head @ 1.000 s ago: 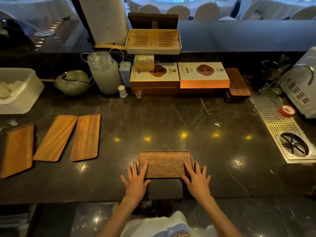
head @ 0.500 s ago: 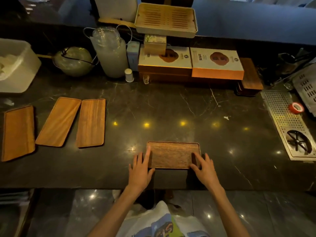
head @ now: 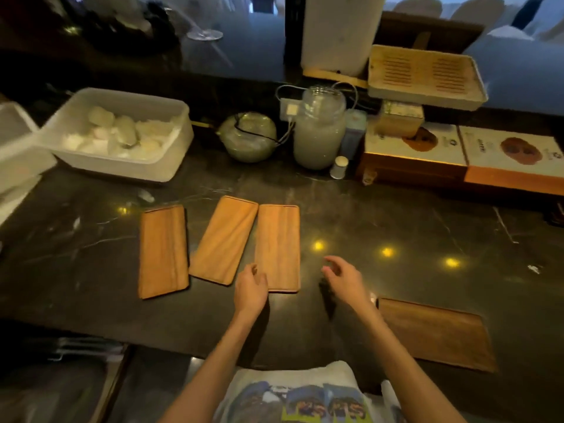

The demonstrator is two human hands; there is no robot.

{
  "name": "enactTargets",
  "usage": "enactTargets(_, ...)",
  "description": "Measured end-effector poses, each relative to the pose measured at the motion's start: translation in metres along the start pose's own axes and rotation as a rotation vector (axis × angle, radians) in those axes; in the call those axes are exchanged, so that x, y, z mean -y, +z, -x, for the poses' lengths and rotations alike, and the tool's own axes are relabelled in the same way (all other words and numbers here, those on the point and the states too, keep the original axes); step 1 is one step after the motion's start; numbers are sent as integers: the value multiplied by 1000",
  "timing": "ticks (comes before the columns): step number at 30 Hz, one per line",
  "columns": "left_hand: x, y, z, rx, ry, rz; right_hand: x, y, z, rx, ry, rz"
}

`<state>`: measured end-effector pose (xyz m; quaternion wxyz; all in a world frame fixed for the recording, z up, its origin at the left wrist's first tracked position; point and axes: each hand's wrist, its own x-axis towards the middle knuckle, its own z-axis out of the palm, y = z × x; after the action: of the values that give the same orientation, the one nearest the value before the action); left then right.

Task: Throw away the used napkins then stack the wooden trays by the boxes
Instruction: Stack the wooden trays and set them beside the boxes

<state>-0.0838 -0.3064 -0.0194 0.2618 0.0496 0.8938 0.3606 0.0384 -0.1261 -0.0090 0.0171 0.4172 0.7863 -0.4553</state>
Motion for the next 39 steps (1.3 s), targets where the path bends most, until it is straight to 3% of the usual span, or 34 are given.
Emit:
enactTargets(4,11,-8,-25,92,-65,-92,35,53,-24,64,195,-82)
enactTargets(10,11,-14,-32,247,-134,172,42,63,-23,100,382,-443)
enactTargets(15,3,-14,0,380,-87,539,9,31,13,125,408,-662)
enactTargets(20,-23,21,40,455,-17,649,-29,6,49,-58,401,-885)
enactTargets(25,-57,75,84,529,-230,860,-62,-28,76,-153,341,-1031)
enactTargets(30,-83,128,124,491,-63,690,-114,-70,98,-152,315,-1074)
enactTargets(35,-103,162,140,432,60,473,-187,-141,120,-366,360,-1162)
enactTargets(39,-100,181,148,379,83,276,-237,-193,136,-290,354,-914)
